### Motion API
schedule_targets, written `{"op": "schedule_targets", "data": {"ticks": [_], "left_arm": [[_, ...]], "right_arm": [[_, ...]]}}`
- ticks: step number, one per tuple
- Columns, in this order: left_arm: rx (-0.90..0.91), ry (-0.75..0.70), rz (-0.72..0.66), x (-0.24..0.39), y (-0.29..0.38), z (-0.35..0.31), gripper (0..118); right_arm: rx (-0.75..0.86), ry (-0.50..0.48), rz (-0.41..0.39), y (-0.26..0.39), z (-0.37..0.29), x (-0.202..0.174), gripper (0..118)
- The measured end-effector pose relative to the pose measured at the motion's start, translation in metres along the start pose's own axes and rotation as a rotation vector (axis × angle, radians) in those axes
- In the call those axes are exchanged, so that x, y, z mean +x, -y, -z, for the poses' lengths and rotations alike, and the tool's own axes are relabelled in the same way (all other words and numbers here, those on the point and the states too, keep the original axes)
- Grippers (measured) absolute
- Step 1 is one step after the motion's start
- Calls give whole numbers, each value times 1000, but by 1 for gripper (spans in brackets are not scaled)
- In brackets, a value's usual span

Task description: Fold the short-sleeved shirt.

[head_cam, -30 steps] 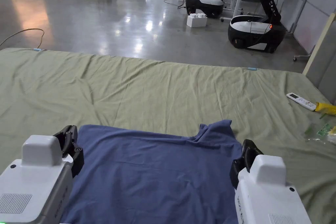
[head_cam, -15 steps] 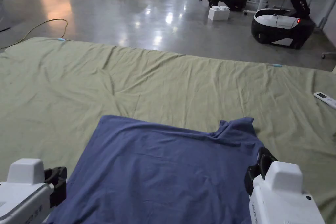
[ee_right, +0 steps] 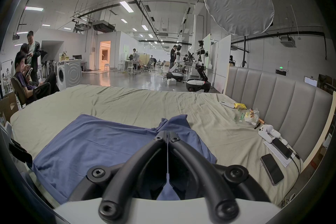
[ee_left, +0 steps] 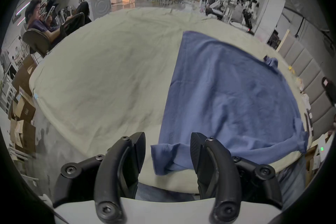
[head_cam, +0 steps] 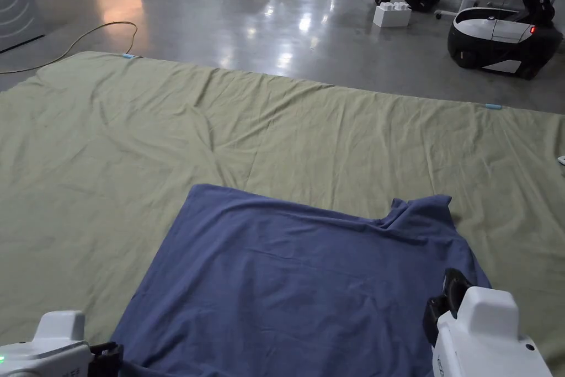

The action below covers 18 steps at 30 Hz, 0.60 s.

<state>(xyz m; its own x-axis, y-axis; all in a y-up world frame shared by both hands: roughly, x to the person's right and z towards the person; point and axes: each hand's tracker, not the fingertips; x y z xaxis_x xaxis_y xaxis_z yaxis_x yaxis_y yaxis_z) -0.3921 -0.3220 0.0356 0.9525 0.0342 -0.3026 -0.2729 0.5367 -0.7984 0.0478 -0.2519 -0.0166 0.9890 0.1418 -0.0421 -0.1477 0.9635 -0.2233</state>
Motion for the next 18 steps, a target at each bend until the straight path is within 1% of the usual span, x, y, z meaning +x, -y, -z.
{"op": "schedule_targets", "data": {"ticks": [2,3,4,5,6,7,8,9,10,11,14,16,17,18], "left_arm": [[-69,-37,26,2,0,17,52],[-79,-14,23,5,5,20,51],[-44,-18,17,6,6,16,50],[-28,-22,12,7,5,12,45],[-34,-10,3,8,5,9,28],[-21,31,-28,8,6,8,14],[-23,47,-33,9,7,9,12],[-34,22,-14,13,9,10,11],[-35,8,38,15,11,10,10],[-37,10,45,15,10,13,9],[-47,20,43,12,6,9,7],[-37,24,42,11,6,5,7],[-32,24,42,10,6,3,7],[-29,25,44,10,7,1,7]], "right_arm": [[-12,3,-2,2,-2,3,2],[-18,6,-6,3,-3,5,2],[-25,8,-8,5,-4,7,2],[-32,11,-10,7,-6,11,2],[-39,16,-14,8,-7,13,2],[-46,22,-16,10,-9,17,2],[-53,27,-14,12,-10,21,2],[-64,31,-8,13,-13,26,2],[-79,32,1,15,-14,31,2],[-104,36,17,17,-16,37,2],[-148,52,25,20,-24,56,2],[-225,58,39,25,-29,70,3],[-268,56,33,27,-31,76,5],[-316,61,47,32,-34,83,17]]}}
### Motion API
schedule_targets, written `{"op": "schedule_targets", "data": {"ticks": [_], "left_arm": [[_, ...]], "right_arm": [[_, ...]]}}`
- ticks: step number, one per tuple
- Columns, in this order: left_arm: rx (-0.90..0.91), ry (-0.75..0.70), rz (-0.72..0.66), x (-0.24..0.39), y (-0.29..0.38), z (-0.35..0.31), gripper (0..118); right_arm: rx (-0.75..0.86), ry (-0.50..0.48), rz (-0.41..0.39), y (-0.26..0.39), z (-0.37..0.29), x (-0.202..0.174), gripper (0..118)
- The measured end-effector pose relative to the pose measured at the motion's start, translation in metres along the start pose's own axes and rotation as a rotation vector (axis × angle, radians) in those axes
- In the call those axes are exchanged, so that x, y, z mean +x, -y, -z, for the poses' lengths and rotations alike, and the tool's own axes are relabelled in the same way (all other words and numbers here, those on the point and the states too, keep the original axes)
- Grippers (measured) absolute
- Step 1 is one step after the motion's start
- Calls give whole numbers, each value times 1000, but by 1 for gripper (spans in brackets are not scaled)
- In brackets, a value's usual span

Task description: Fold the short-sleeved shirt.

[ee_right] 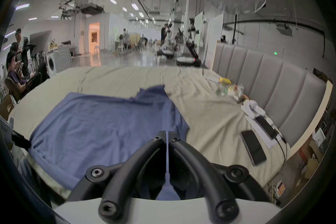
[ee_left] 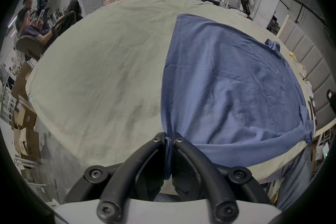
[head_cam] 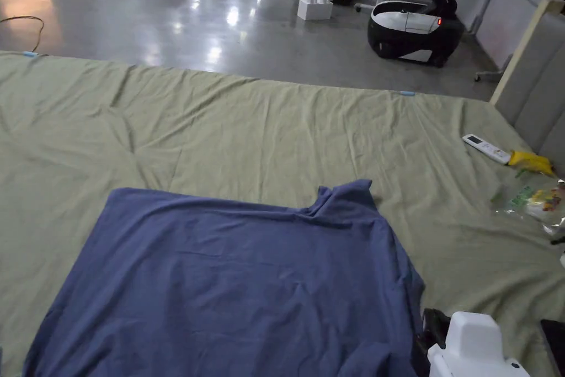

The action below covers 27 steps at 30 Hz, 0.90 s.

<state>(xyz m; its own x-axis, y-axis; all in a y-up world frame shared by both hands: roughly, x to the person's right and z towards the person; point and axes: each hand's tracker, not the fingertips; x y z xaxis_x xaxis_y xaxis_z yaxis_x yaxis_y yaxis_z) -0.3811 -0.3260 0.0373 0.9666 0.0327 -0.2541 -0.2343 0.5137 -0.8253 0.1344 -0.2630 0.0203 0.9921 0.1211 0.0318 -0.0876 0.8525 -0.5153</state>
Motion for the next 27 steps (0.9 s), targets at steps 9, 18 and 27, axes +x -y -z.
{"op": "schedule_targets", "data": {"ticks": [9,18,27], "left_arm": [[9,9,1,-13,6,13,7],[12,-3,8,-7,9,19,7],[41,14,4,-8,11,9,7]], "right_arm": [[-365,-1,4,62,11,25,57],[-477,-109,-10,90,50,8,20],[-478,-60,-151,72,35,8,7]]}}
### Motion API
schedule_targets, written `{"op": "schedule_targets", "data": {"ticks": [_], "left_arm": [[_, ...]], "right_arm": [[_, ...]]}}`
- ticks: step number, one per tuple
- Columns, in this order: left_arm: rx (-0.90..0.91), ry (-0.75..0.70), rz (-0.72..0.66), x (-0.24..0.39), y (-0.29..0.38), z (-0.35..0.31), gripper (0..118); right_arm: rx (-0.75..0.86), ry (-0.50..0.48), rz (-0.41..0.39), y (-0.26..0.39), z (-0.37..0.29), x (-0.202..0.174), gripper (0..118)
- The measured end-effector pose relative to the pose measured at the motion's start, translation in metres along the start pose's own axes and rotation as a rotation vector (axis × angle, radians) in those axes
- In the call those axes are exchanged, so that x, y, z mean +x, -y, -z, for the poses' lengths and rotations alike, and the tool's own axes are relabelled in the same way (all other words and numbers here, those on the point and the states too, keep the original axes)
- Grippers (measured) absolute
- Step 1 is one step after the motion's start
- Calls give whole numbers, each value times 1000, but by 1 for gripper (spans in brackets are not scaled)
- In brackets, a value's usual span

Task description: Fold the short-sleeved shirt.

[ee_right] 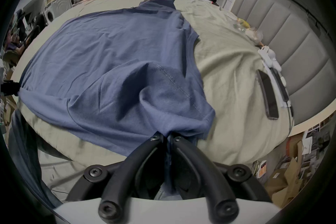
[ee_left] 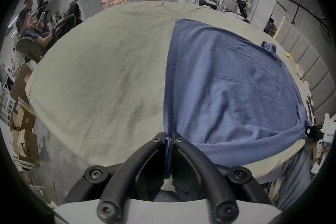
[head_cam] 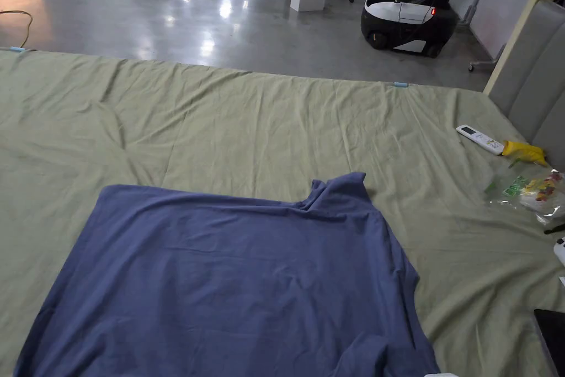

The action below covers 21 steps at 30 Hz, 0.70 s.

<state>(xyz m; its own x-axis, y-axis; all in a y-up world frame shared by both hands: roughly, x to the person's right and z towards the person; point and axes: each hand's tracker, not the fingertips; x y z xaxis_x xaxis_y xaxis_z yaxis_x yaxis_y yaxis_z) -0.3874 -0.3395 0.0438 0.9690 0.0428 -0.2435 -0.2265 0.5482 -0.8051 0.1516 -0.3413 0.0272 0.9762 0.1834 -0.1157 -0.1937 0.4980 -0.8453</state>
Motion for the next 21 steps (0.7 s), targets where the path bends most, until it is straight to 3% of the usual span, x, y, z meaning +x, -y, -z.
{"op": "schedule_targets", "data": {"ticks": [12,21], "left_arm": [[122,34,-26,-5,-14,-17,7],[207,34,-9,29,-83,-34,7]], "right_arm": [[71,-10,57,-12,-30,2,7],[179,-36,87,-77,-34,19,7]]}}
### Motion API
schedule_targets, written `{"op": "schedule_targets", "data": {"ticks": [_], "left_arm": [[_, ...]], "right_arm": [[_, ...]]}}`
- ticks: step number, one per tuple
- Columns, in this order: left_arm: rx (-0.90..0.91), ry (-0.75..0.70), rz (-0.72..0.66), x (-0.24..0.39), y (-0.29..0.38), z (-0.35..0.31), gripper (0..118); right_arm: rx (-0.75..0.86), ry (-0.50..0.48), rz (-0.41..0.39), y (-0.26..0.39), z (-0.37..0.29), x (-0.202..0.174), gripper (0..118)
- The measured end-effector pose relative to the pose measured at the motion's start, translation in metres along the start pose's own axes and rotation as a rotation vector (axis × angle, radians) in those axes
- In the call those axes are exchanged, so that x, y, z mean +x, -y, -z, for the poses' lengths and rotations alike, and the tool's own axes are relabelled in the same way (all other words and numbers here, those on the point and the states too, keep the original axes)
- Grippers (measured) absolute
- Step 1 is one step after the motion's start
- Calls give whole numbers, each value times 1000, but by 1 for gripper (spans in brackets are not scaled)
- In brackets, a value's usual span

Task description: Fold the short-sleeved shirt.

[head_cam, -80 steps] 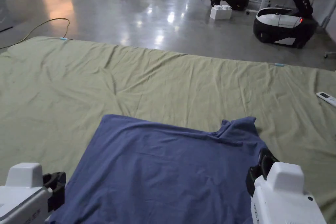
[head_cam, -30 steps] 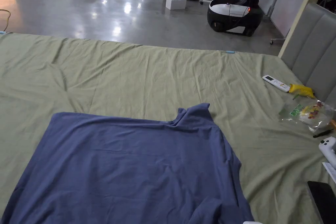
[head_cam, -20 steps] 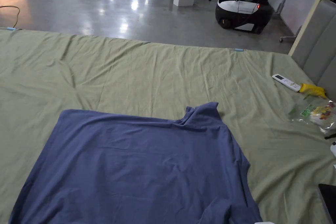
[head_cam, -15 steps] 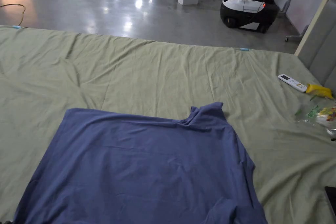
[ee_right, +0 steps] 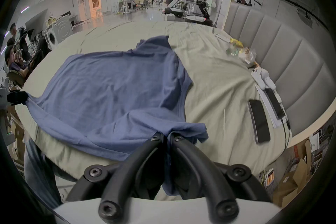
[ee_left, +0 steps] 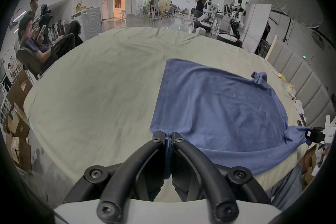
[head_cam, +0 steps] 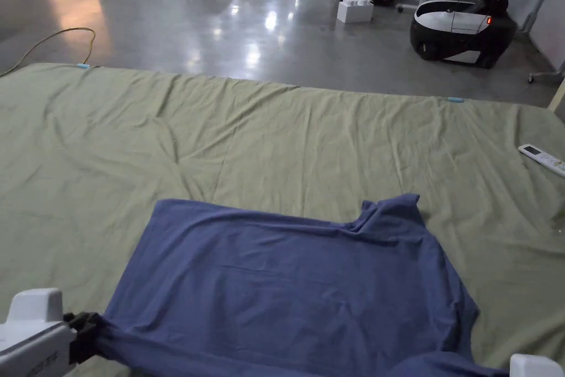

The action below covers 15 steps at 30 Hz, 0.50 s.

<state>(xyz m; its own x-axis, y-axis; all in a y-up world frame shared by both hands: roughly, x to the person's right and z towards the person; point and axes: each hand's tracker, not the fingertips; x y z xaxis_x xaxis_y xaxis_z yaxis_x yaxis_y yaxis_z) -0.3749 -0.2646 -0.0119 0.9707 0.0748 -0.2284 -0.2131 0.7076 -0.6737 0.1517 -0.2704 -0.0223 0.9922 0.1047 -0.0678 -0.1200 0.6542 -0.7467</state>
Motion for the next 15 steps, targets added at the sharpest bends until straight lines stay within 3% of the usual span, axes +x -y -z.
{"op": "schedule_targets", "data": {"ticks": [15], "left_arm": [[-74,-46,-19,17,-64,92,7]], "right_arm": [[-45,-46,58,-81,118,16,7]]}}
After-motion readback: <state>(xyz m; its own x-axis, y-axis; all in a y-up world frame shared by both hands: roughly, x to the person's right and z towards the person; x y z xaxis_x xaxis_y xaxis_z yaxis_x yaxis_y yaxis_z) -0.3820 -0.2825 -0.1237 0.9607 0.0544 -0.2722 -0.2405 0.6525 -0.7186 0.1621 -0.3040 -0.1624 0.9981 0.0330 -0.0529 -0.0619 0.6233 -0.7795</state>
